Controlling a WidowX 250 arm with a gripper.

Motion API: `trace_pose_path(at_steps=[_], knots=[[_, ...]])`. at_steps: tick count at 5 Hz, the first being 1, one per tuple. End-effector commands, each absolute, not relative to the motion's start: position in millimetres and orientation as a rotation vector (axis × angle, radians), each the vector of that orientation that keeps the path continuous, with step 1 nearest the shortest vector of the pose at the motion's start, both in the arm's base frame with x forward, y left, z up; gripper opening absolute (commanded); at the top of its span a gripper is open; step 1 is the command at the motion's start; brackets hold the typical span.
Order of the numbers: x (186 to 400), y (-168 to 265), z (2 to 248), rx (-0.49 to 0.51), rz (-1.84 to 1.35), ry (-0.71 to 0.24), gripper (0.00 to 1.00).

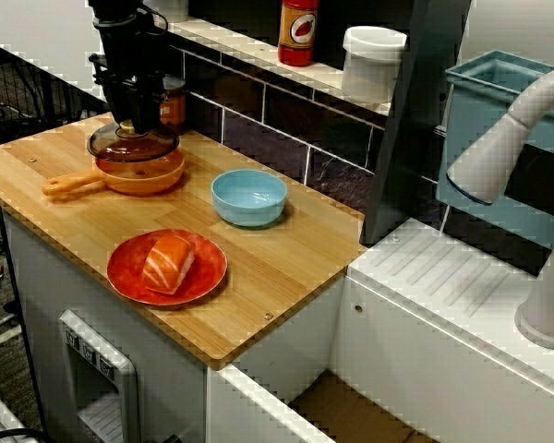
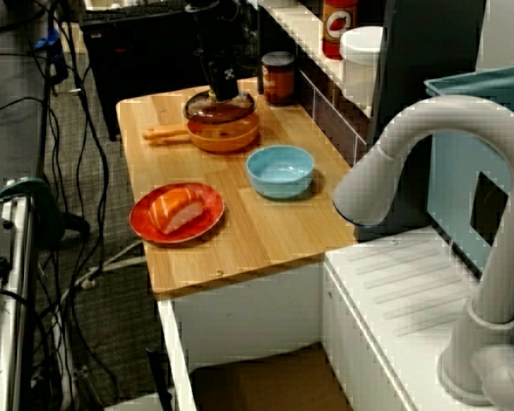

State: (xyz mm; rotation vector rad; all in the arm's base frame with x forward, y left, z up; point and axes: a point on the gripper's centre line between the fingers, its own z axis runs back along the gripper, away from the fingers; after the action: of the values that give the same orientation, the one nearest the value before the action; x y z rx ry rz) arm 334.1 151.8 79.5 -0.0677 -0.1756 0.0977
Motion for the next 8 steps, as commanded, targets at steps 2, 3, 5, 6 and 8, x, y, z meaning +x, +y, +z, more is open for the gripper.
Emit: trace_pose_path(at_steps=[2, 3, 5, 6, 8], knots=[[320, 202, 126, -0.005, 0.148, -0.276, 0.0], [310, 216, 125, 0.016, 0.166, -0.278, 0.0], [298, 230, 112, 0.058, 0.187, -0.245, 0.0], [293, 233, 105, 0.078, 0.178, -0.241, 0.0], [293, 238, 90, 0.079, 0.176, -0.197, 0.0]])
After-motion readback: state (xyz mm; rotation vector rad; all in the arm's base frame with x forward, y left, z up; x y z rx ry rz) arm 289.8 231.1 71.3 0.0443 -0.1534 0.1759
